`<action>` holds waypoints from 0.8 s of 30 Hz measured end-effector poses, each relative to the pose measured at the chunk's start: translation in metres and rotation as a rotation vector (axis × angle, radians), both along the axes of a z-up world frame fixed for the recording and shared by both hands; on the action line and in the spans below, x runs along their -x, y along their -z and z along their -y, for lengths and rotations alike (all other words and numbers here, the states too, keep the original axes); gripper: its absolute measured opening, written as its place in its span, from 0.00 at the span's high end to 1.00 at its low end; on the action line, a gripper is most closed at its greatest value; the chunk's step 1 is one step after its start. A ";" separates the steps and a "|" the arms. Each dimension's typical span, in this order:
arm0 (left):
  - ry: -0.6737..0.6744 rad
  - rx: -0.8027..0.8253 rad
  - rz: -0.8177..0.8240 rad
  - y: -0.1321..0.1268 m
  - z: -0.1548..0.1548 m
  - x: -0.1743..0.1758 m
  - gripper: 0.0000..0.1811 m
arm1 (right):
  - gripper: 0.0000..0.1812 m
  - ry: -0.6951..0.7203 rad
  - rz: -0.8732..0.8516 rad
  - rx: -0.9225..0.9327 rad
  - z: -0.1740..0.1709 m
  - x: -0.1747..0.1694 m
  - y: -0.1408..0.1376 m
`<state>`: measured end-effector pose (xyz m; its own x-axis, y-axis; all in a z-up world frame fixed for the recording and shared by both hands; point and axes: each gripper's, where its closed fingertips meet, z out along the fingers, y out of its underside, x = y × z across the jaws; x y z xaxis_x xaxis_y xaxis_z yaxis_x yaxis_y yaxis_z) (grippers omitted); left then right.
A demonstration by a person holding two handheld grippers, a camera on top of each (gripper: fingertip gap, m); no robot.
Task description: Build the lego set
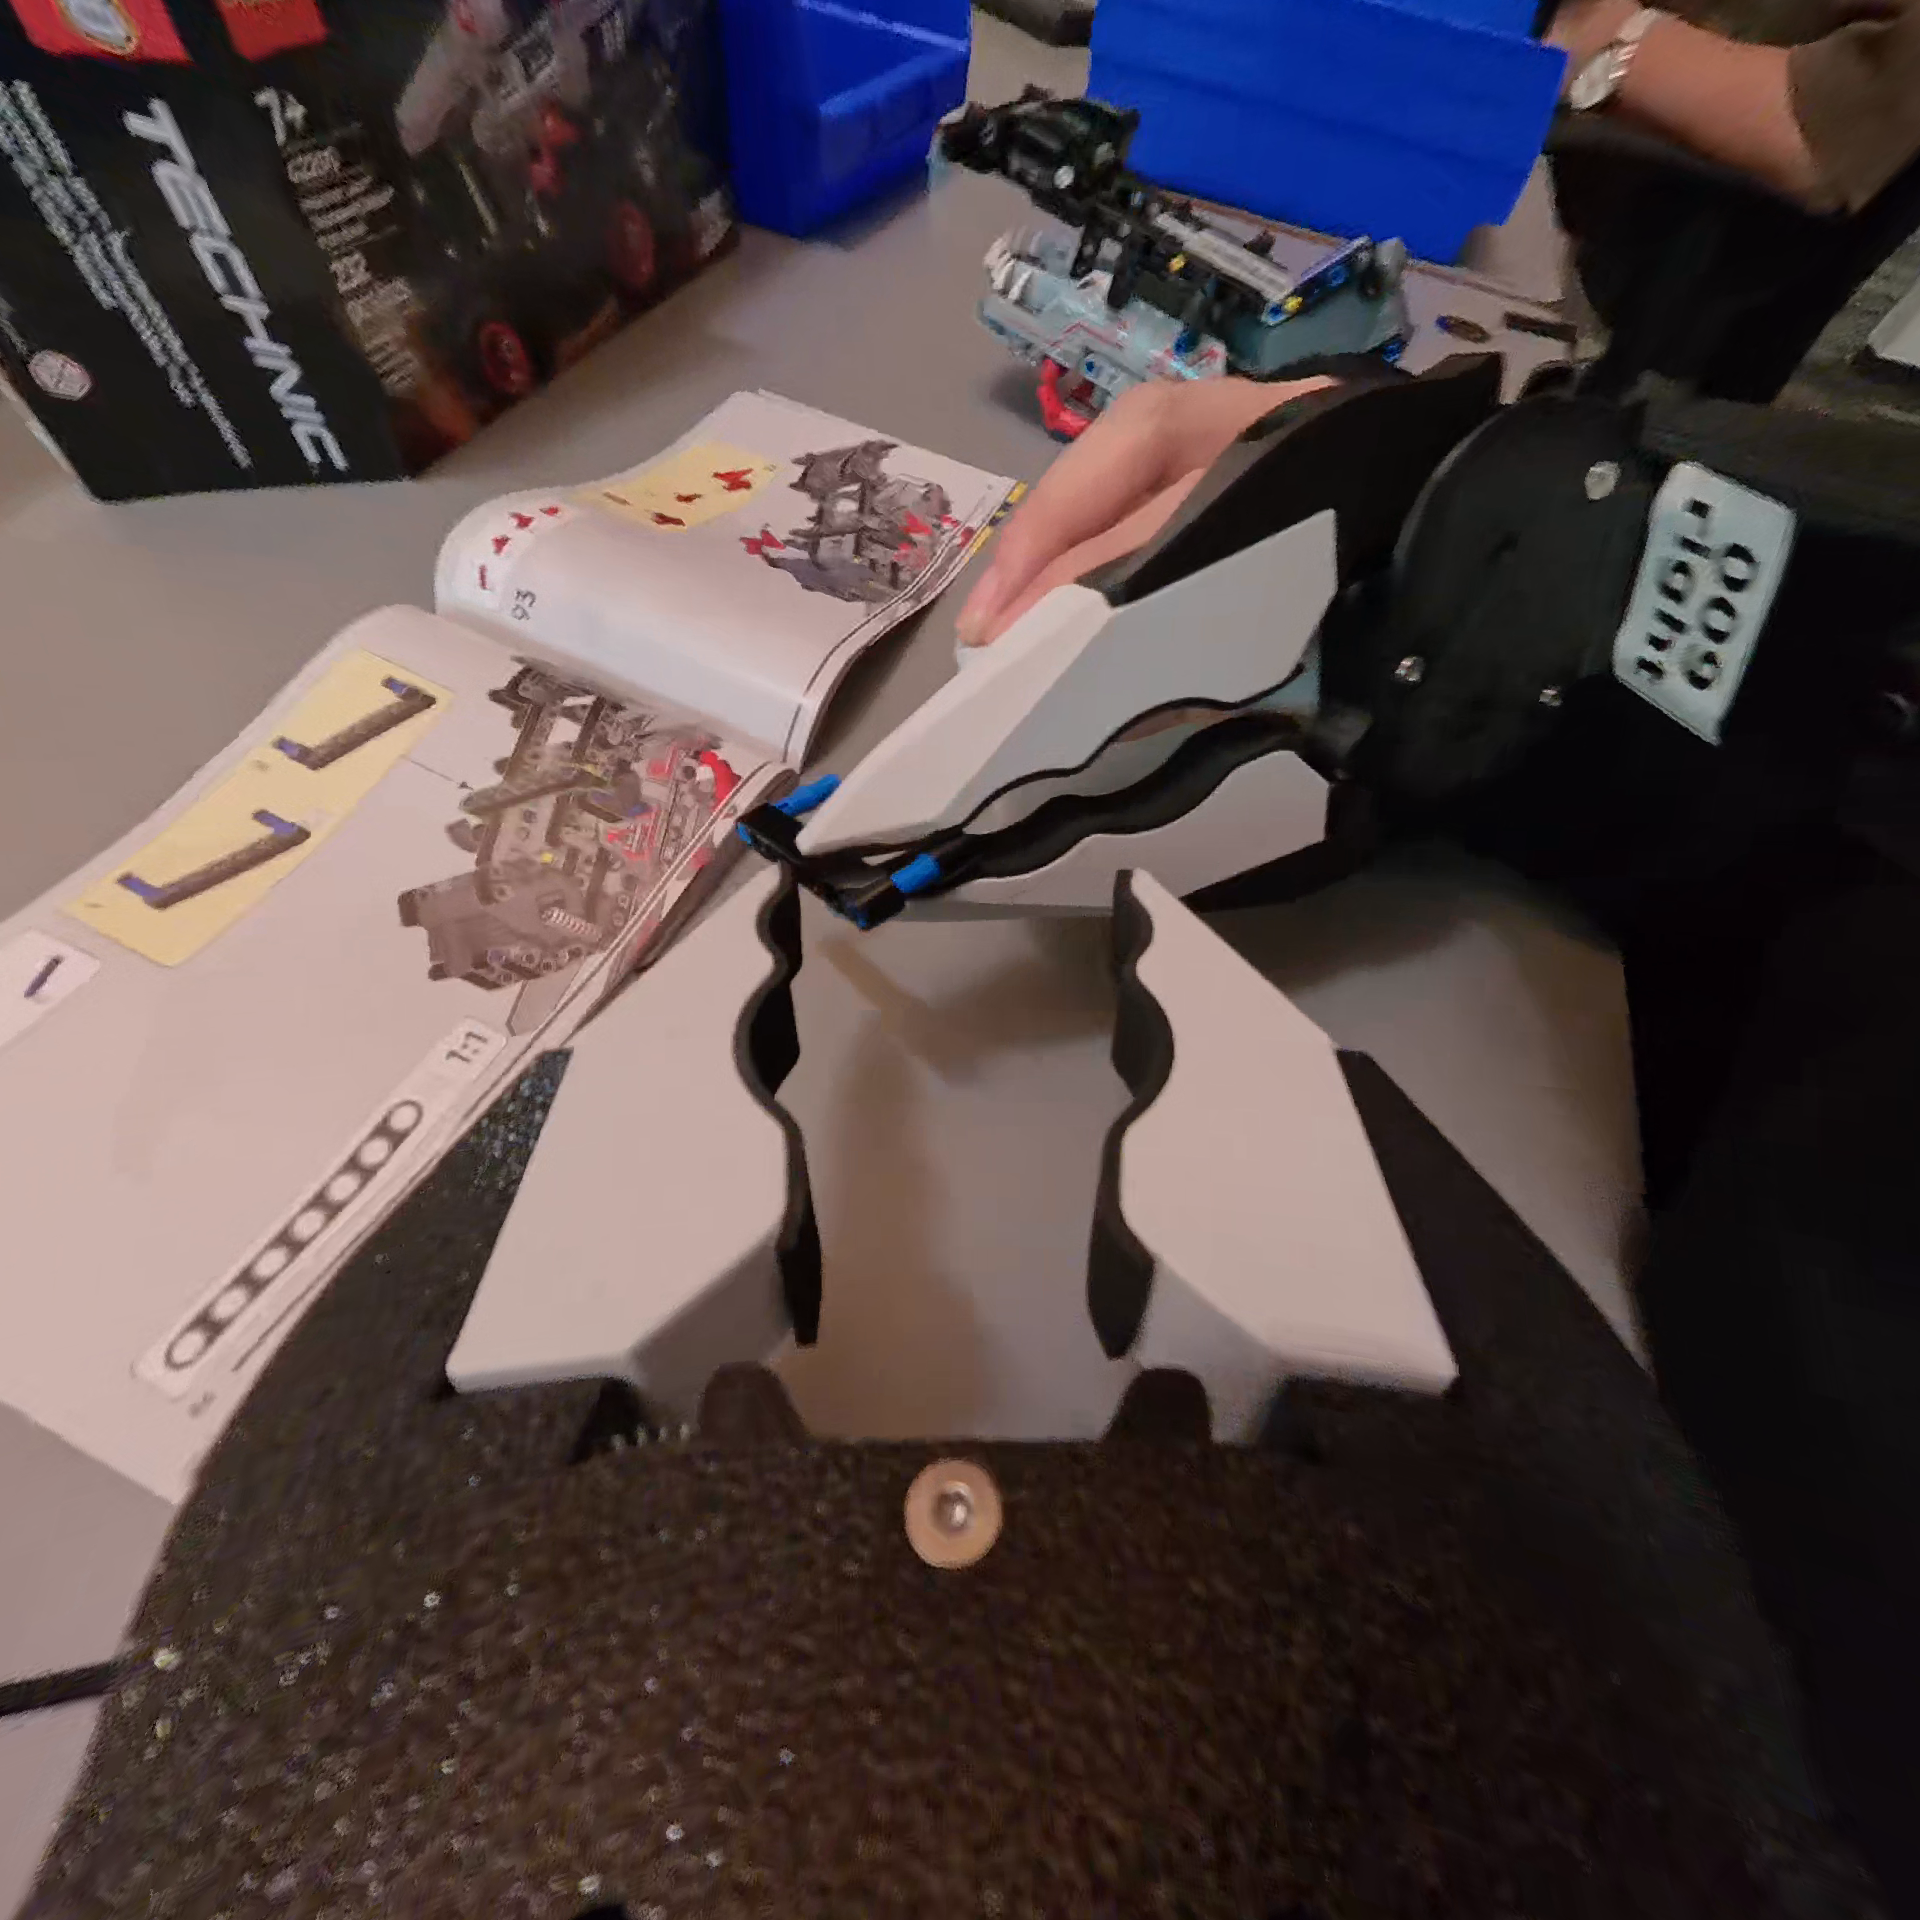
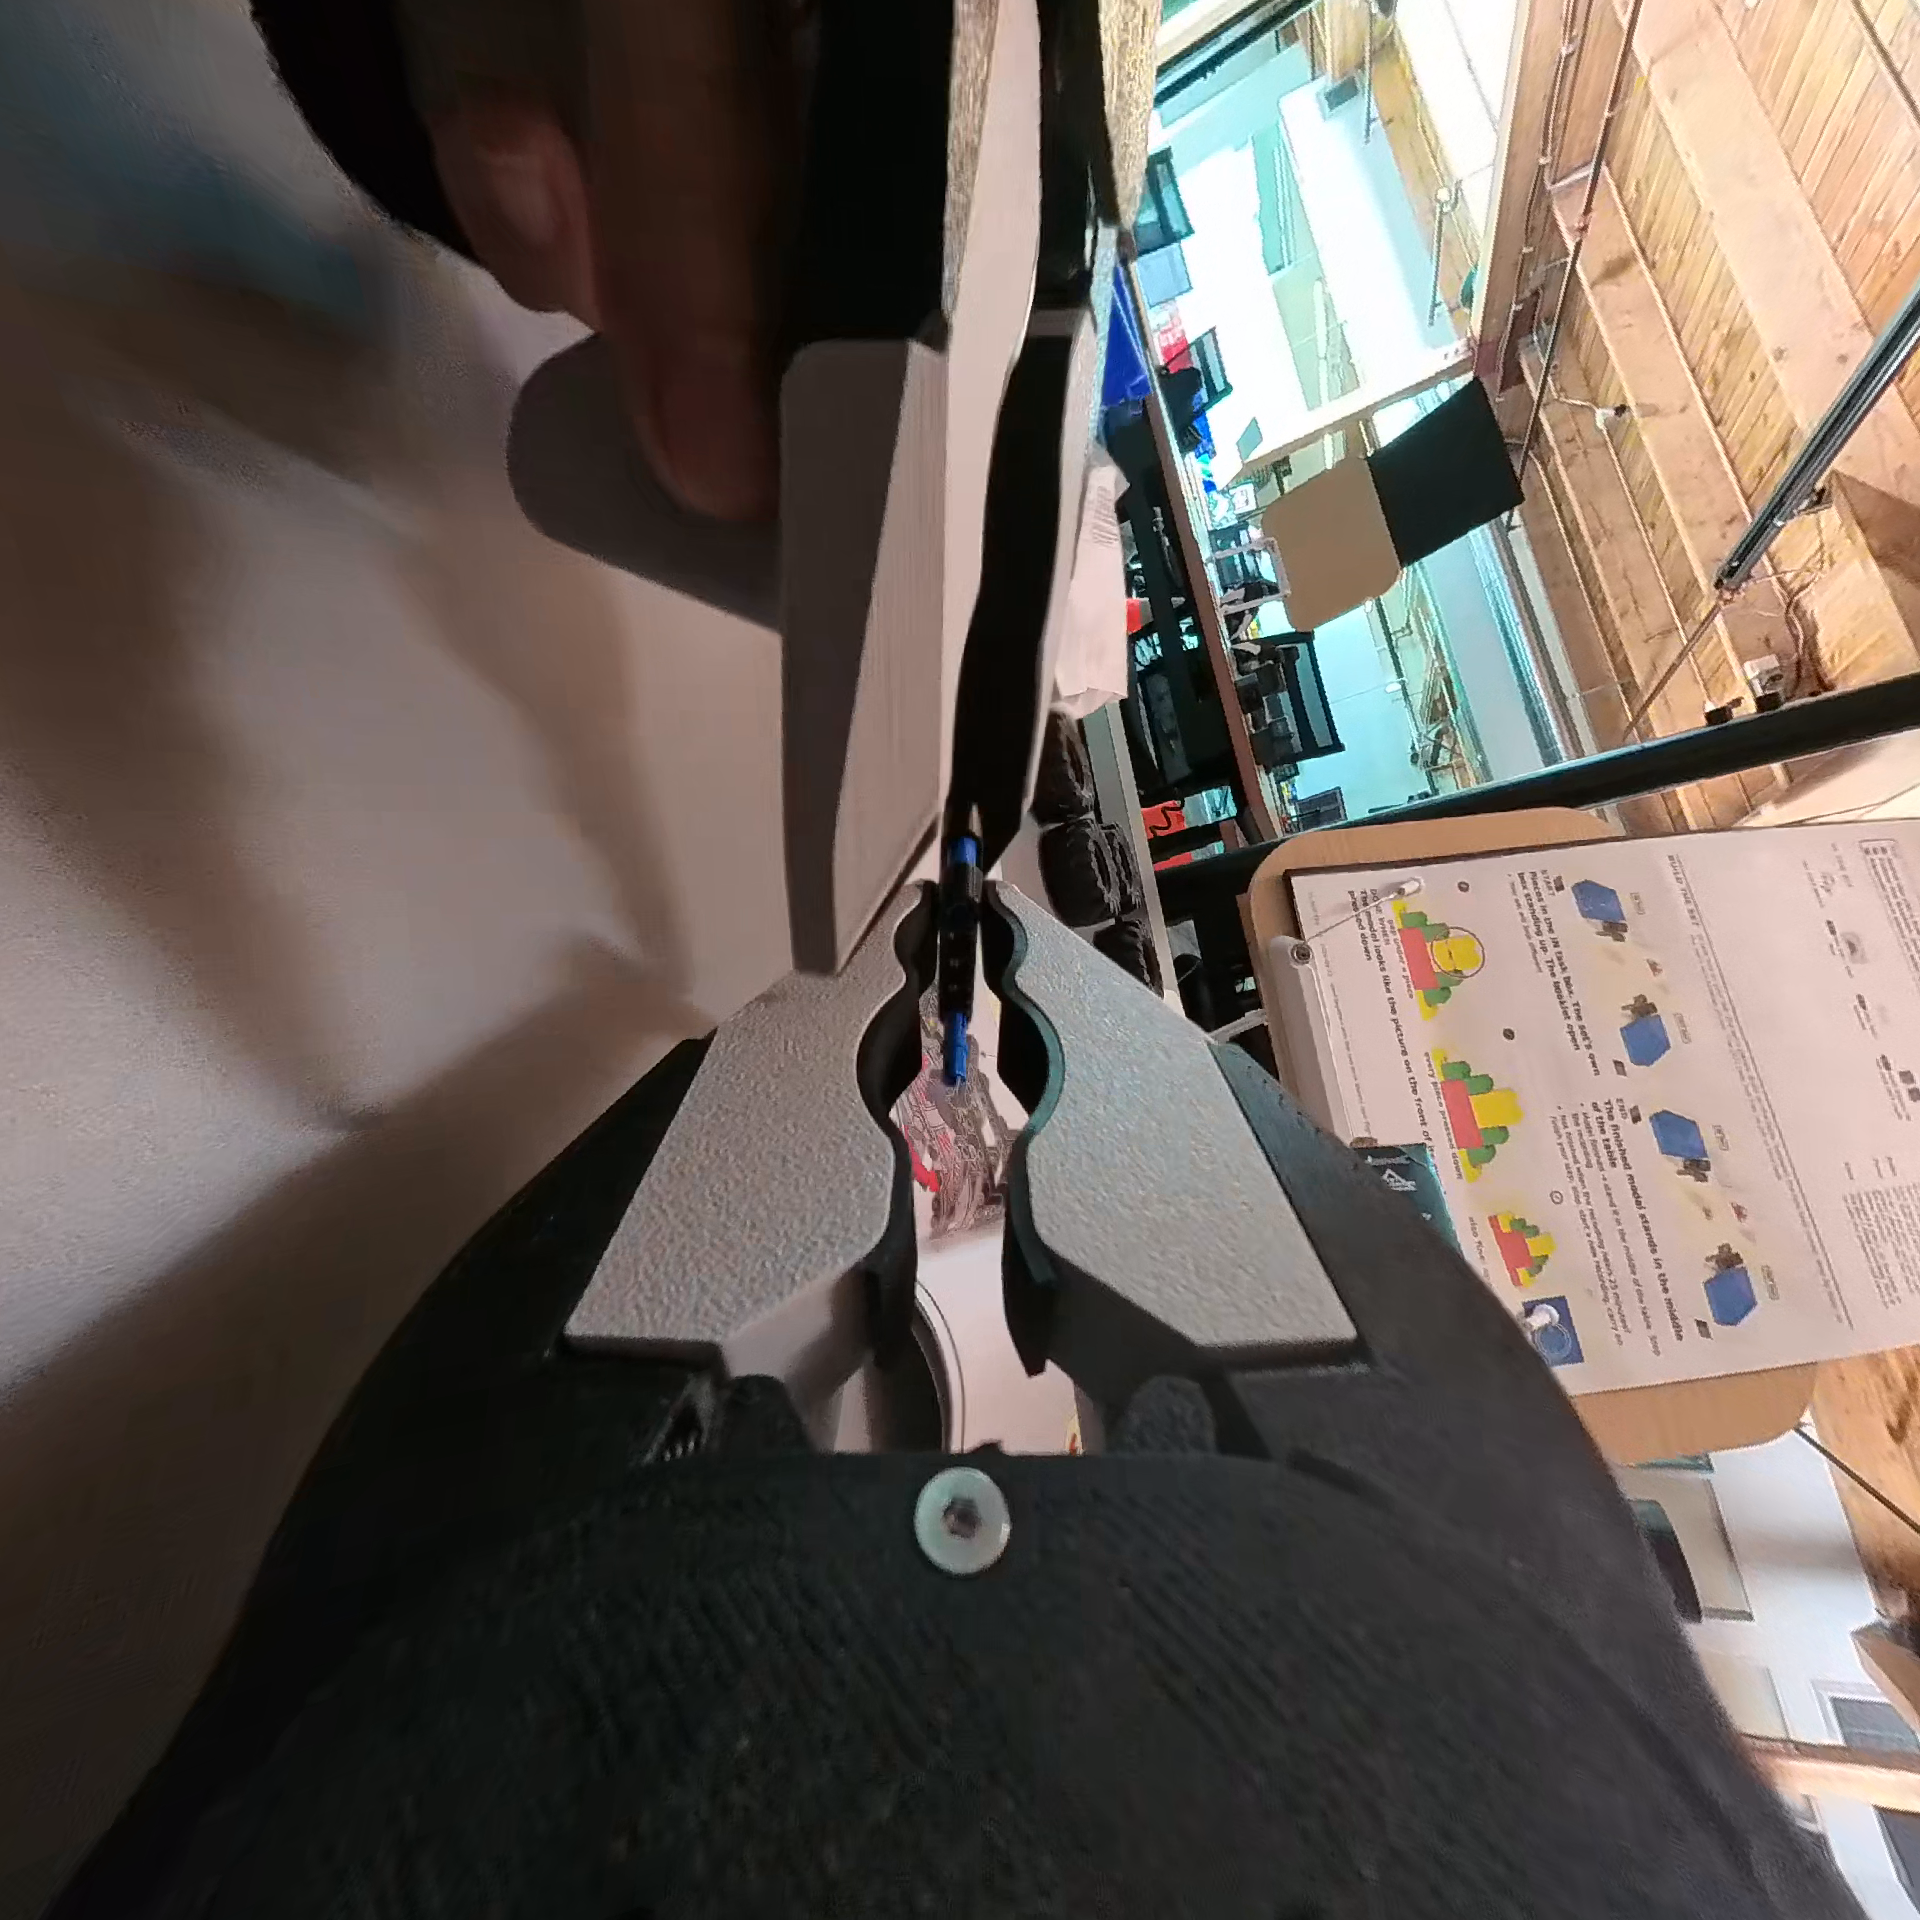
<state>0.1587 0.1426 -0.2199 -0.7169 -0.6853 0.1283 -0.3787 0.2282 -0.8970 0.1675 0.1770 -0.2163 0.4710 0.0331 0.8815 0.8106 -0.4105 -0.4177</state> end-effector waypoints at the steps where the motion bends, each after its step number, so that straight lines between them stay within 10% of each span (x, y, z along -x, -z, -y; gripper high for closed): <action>1: -0.014 -0.012 0.001 0.001 0.001 0.000 0.68 | 0.97 -0.003 0.006 0.007 0.000 0.001 0.001; 14: -0.010 0.156 -0.046 0.000 -0.009 -0.005 0.83 | 0.97 -0.057 -0.025 0.036 -0.001 0.006 0.010; 24: 0.085 0.090 -0.005 0.003 -0.011 0.000 0.96 | 0.94 -0.236 -0.462 -0.016 0.007 0.022 0.006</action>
<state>0.1582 0.1535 -0.2231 -0.7710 -0.6077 0.1905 -0.3660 0.1781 -0.9134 0.1456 0.1702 -0.2222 0.7928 0.1737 0.5842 0.6094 -0.2298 -0.7588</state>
